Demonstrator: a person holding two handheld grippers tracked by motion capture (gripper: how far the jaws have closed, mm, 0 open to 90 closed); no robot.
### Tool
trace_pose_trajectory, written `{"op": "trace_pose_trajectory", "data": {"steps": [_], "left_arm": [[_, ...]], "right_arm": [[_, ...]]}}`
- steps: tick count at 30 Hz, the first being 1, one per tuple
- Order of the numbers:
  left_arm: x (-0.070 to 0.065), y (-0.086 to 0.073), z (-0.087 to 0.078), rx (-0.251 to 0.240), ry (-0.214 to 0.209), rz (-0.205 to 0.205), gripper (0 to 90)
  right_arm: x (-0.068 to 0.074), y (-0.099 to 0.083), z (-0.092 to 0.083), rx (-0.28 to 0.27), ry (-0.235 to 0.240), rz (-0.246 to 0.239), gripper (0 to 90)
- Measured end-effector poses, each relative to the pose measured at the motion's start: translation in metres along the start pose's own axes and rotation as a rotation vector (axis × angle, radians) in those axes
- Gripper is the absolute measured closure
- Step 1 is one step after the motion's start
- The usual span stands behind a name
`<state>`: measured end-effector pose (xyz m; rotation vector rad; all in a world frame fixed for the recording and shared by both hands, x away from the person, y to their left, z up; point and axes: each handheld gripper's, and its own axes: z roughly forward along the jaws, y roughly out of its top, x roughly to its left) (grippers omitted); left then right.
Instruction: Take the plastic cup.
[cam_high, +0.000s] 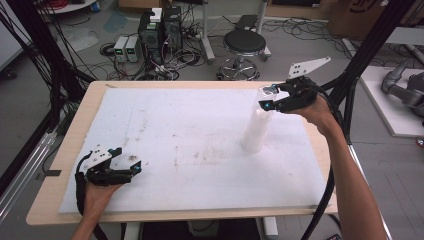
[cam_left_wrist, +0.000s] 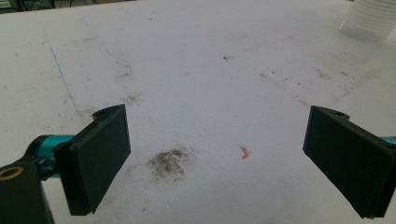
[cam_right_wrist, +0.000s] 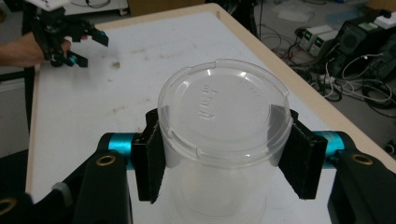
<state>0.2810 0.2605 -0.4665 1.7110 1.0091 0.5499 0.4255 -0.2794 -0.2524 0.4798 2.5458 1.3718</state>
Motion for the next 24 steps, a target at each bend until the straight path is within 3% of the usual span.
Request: {"op": "trace_pose_trajectory", "data": {"steps": [10, 17, 24], "left_arm": [[0.0, 0.0, 0.0, -0.004, 0.003, 0.003, 7.3], [0.0, 0.0, 0.0, -0.003, 0.0, 0.001, 7.3], [0.0, 0.0, 0.0, -0.002, -0.001, 0.001, 7.3]], "right_arm": [[0.005, 0.035, -0.023, -0.03, -0.02, -0.028, 40.1], [0.008, 0.041, -0.026, -0.027, -0.019, -0.032, 40.1], [0.02, 0.038, -0.025, -0.049, -0.001, -0.014, 40.1]]}}
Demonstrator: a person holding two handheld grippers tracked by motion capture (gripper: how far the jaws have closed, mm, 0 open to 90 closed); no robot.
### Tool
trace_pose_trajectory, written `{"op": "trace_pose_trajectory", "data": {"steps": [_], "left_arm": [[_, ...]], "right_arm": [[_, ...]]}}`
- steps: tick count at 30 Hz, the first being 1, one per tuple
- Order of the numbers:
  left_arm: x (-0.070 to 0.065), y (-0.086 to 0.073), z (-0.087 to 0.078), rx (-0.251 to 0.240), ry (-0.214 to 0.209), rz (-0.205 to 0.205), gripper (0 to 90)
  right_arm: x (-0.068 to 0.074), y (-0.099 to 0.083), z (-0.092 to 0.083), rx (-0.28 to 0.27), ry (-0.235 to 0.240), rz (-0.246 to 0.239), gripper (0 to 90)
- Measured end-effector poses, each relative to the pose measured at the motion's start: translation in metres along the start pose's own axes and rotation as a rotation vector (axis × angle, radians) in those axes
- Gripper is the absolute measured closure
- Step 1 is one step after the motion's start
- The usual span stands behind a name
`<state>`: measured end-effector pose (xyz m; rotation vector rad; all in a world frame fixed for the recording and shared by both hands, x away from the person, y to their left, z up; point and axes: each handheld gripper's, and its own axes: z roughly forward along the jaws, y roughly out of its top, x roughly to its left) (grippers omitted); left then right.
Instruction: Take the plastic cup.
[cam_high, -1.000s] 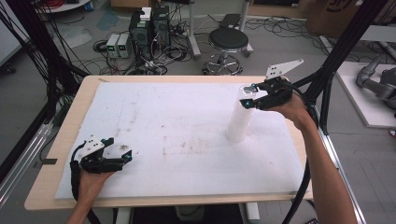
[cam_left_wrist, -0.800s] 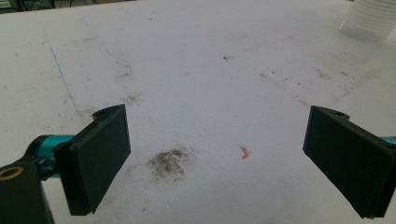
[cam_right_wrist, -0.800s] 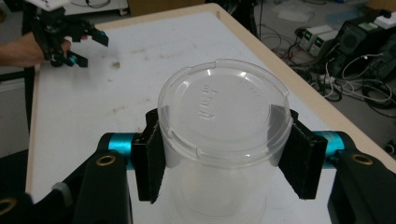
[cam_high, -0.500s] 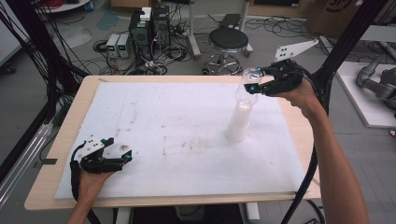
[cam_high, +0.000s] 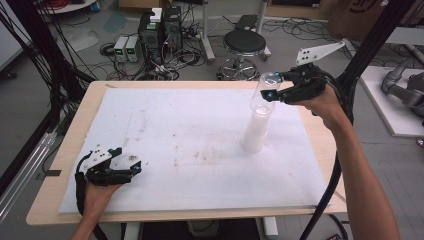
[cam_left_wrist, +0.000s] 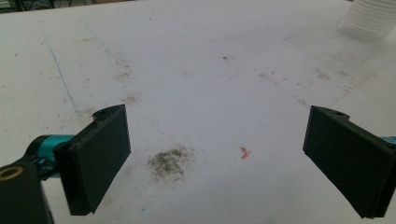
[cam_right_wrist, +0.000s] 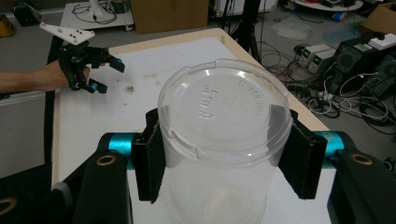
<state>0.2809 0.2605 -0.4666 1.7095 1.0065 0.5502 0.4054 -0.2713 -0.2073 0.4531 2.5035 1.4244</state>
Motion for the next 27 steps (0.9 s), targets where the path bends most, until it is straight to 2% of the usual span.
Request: {"op": "trace_pose_trajectory", "data": {"steps": [8, 9, 10, 11, 12, 13, 14, 15, 16, 17, 19, 22, 27], "left_arm": [[0.001, -0.001, -0.002, -0.016, -0.002, 0.003, 7.3], [0.0, -0.001, -0.001, -0.013, -0.004, -0.003, 7.3], [0.001, 0.0, -0.001, -0.01, -0.002, -0.004, 7.3], [0.001, 0.0, -0.001, -0.005, -0.006, 0.0, 7.3], [0.001, 0.0, -0.001, -0.005, -0.006, 0.0, 7.3], [0.001, 0.0, -0.001, -0.006, -0.005, 0.003, 7.3], [0.001, 0.0, -0.001, -0.006, -0.005, 0.003, 7.3], [0.0, 0.0, -0.001, -0.007, -0.004, 0.004, 7.3], [0.0, 0.0, -0.001, -0.008, -0.003, 0.003, 7.3], [0.0, 0.0, -0.001, -0.008, -0.003, 0.003, 7.3], [0.0, 0.0, -0.001, -0.009, -0.006, 0.004, 7.3], [0.0, 0.0, -0.001, -0.009, -0.007, 0.004, 7.3], [0.0, 0.0, -0.001, -0.01, -0.011, 0.008, 7.3]], "right_arm": [[0.031, -0.007, 0.012, -0.043, 0.053, 0.01, 40.1], [0.042, -0.011, 0.018, -0.061, 0.058, 0.011, 40.1], [0.042, -0.011, 0.018, -0.061, 0.058, 0.011, 40.1], [0.053, -0.016, 0.023, -0.089, 0.074, 0.023, 40.1], [0.053, -0.016, 0.023, -0.089, 0.074, 0.023, 40.1], [0.064, -0.023, 0.029, -0.111, 0.076, 0.02, 40.2], [0.064, -0.023, 0.029, -0.111, 0.076, 0.02, 40.2], [0.075, -0.028, 0.036, -0.11, 0.085, 0.016, 40.2], [0.075, -0.028, 0.036, -0.11, 0.085, 0.016, 40.2], [0.079, -0.031, 0.04, -0.11, 0.088, 0.005, 40.2], [0.09, -0.04, 0.05, -0.106, 0.101, 0.019, 40.2], [0.097, -0.046, 0.058, -0.101, 0.108, 0.022, 40.2], [0.112, -0.062, 0.074, -0.124, 0.145, 0.016, 40.2]]}}
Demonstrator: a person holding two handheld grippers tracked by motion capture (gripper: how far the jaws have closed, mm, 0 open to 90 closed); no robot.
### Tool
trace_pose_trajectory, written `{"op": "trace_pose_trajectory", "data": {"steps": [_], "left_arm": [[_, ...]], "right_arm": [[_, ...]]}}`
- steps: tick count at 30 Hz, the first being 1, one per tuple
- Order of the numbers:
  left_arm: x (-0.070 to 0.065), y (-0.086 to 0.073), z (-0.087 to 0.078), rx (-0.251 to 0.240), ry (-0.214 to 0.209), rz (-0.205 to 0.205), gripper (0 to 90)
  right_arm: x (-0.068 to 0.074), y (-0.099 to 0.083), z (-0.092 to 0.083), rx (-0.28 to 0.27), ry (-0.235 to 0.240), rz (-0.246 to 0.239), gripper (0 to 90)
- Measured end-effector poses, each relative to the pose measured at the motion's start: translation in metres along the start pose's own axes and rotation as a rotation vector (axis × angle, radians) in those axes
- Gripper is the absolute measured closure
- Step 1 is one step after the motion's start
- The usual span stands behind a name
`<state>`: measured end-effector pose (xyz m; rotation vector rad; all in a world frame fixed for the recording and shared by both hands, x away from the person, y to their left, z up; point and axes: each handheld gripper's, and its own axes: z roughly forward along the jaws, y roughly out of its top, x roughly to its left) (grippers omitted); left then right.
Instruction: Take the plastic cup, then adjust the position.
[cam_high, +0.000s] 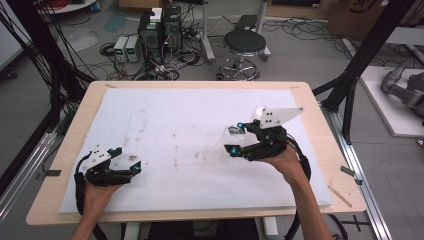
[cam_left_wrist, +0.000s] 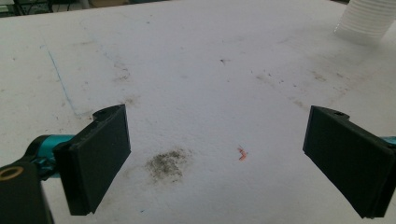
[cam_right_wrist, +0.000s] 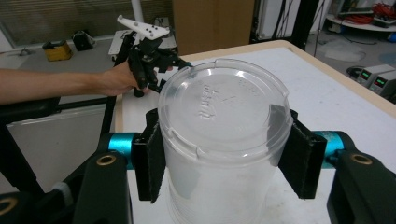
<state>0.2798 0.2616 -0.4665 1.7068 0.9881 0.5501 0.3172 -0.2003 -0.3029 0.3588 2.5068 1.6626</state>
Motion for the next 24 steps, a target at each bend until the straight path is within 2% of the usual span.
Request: {"op": "trace_pose_trajectory", "data": {"steps": [4, 10, 24], "left_arm": [[0.0, 0.0, 0.0, -0.005, 0.0, 0.002, 7.3], [0.0, 0.0, 0.001, 0.007, -0.003, 0.004, 7.3], [0.001, 0.0, 0.001, 0.008, 0.0, -0.006, 7.3]], "right_arm": [[0.003, -0.007, 0.008, -0.026, 0.023, 0.0, 40.2], [0.003, -0.017, 0.024, -0.013, 0.05, 0.005, 40.2], [-0.001, -0.021, 0.029, -0.013, 0.057, 0.018, 40.2]]}}
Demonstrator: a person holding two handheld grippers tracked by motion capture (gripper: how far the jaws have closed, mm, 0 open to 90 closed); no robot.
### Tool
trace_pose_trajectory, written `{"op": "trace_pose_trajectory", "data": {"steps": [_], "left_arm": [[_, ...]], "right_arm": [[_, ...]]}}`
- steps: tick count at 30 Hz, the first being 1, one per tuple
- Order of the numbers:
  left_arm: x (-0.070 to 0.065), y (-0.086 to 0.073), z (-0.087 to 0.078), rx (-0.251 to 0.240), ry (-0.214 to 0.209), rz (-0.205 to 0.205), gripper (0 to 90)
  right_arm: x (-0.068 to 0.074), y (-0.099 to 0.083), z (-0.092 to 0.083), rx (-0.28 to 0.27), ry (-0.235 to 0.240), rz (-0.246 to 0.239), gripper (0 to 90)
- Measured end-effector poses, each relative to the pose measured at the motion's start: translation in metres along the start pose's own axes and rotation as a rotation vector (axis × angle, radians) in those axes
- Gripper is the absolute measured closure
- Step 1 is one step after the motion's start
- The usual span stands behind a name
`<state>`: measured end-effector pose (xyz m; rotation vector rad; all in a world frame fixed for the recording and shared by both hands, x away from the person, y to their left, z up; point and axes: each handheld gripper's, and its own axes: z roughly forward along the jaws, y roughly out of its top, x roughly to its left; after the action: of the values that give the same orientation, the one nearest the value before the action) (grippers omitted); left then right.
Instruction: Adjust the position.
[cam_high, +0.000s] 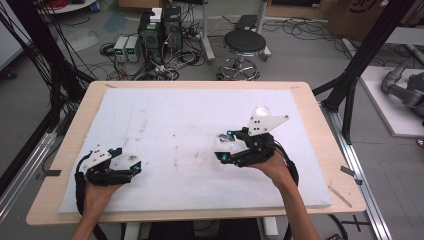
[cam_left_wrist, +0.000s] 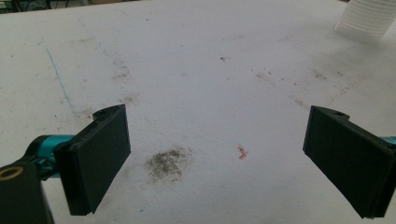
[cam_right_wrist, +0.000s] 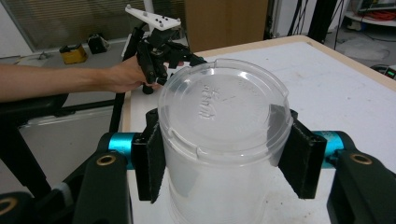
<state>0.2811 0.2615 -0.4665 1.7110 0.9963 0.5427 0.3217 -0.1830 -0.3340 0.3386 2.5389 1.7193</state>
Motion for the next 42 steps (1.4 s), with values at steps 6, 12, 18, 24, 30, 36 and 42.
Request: {"op": "trace_pose_trajectory", "data": {"steps": [6, 12, 18, 24, 30, 36, 42], "left_arm": [[0.001, 0.0, -0.002, -0.019, -0.006, -0.01, 7.3], [0.003, 0.007, -0.008, -0.057, -0.077, -0.004, 7.3], [-0.002, 0.032, -0.015, -0.094, -0.302, 0.094, 7.3], [-0.009, 0.053, -0.013, -0.09, -0.436, 0.161, 7.3], [-0.019, 0.072, -0.007, -0.117, -0.52, 0.189, 7.3], [-0.045, 0.089, 0.015, -0.128, -0.61, 0.221, 7.3], [-0.075, 0.102, 0.04, -0.127, -0.697, 0.245, 7.3]], "right_arm": [[-0.004, -0.001, 0.0, -0.006, 0.0, 0.002, 40.3], [-0.005, 0.001, 0.0, -0.006, 0.02, 0.002, 40.3], [-0.006, 0.006, 0.004, -0.015, 0.056, -0.014, 40.3], [-0.006, 0.009, 0.01, -0.009, 0.08, -0.021, 40.4], [-0.007, 0.01, 0.013, -0.008, 0.096, -0.024, 40.4], [-0.006, 0.012, 0.013, -0.016, 0.106, -0.031, 40.5], [-0.005, 0.013, 0.013, -0.023, 0.115, -0.036, 40.7]]}}
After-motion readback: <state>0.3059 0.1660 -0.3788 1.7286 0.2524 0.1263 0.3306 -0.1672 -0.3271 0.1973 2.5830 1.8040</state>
